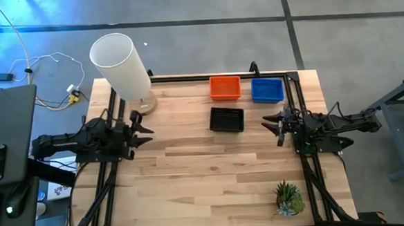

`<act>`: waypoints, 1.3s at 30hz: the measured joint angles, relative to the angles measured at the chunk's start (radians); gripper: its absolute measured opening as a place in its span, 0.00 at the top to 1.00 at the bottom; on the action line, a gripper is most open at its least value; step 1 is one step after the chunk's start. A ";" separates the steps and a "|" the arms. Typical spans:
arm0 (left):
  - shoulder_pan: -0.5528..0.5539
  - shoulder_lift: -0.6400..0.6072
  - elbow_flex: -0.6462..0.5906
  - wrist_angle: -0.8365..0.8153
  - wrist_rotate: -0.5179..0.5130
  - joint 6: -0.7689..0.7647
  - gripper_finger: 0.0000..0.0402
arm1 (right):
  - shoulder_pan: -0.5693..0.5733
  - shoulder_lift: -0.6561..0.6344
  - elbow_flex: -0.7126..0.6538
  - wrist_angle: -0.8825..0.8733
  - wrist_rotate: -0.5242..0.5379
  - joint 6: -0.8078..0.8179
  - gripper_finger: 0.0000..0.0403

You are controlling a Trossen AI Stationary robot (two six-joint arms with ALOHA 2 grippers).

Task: Stack baskets by color
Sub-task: Return to Home Position

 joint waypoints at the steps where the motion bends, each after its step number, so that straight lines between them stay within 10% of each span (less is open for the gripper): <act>1: 0.000 -0.017 0.000 -0.001 0.000 0.000 0.73 | 0.000 0.000 0.000 -0.001 -0.009 -0.001 0.68; 39: 0.000 -0.027 0.001 -0.009 -0.091 0.007 0.73 | 0.000 0.000 0.000 -0.002 -0.044 -0.002 0.68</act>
